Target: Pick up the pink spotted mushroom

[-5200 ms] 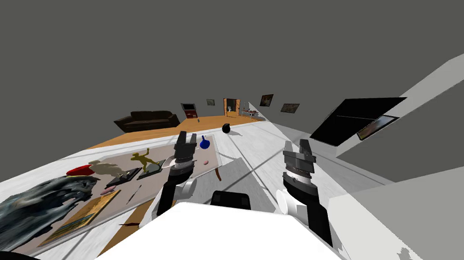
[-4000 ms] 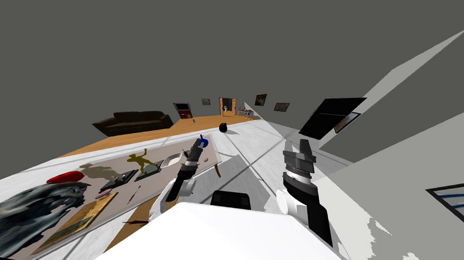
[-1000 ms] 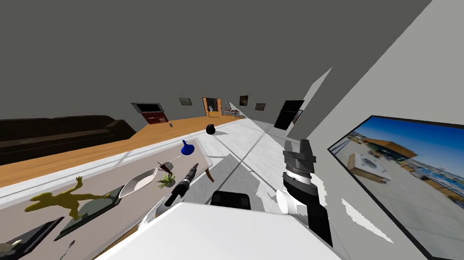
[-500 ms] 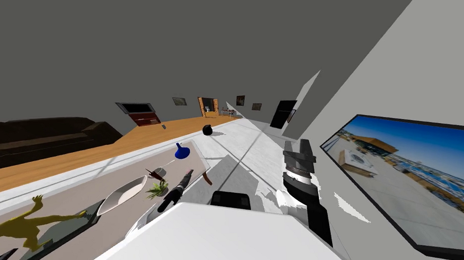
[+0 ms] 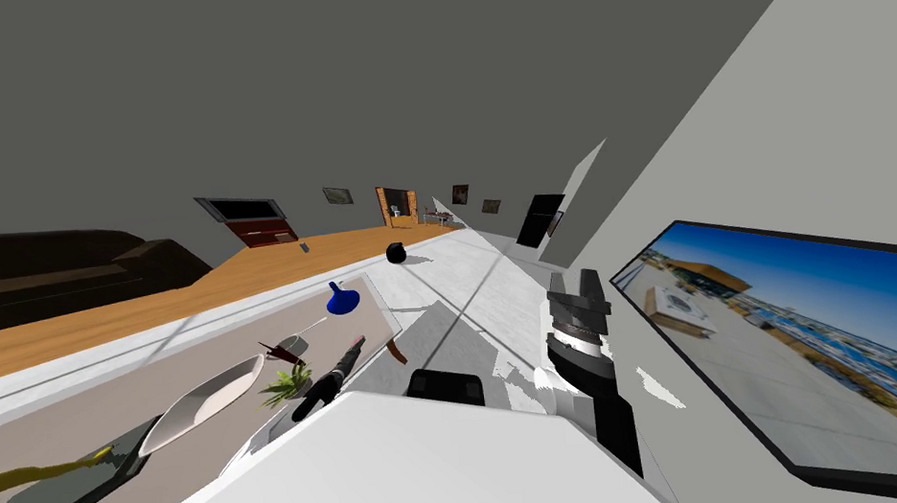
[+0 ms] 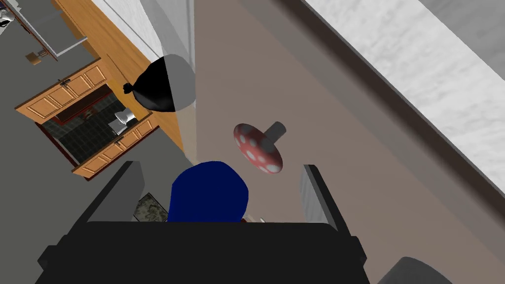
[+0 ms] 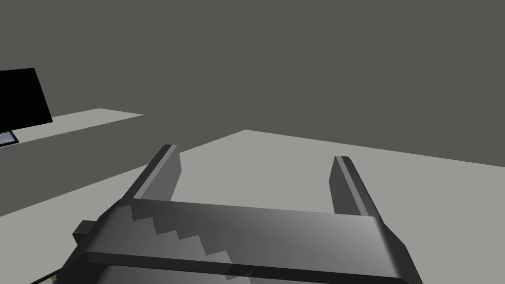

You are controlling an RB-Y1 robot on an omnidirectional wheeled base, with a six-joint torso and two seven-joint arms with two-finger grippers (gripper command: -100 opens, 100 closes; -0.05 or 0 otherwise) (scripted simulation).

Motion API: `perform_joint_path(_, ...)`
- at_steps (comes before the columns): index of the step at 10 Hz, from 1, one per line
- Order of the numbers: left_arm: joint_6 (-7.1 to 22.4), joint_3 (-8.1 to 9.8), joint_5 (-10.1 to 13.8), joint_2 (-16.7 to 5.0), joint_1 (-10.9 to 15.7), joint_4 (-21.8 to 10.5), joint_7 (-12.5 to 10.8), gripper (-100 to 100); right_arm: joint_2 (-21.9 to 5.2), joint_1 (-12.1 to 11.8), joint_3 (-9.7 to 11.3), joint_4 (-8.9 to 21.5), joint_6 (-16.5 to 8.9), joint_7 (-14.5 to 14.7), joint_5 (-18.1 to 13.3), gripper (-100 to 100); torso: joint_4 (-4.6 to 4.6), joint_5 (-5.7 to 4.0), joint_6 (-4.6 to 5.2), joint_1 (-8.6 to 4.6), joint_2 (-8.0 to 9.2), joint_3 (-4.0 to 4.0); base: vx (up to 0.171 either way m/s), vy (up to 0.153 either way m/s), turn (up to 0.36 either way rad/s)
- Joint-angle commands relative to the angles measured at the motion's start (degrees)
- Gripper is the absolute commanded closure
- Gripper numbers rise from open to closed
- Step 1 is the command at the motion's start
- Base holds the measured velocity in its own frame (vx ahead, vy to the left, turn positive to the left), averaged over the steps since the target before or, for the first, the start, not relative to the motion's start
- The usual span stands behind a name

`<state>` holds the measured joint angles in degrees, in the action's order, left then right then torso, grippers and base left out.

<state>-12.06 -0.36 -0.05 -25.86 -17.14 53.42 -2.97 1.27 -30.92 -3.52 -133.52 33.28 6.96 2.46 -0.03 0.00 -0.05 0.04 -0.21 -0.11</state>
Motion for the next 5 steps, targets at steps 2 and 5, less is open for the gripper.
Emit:
perform_joint_path(2,1.52,-0.58,1.01,-1.88,0.22,-4.28,1.05,-100,0.0,0.0,0.0,0.0,0.0,0.0,0.0,0,0.0,0.0,0.01,0.0,0.0,0.0,0.061,0.004,-0.122)
perform_joint_path(5,2.15,-0.9,1.5,-2.77,0.26,-6.94,1.48,-100,0.0,-0.01,0.0,0.0,0.0,0.0,0.0,0,-0.03,0.02,-0.01,0.06,-0.11,-0.07,0.069,0.019,-0.069)
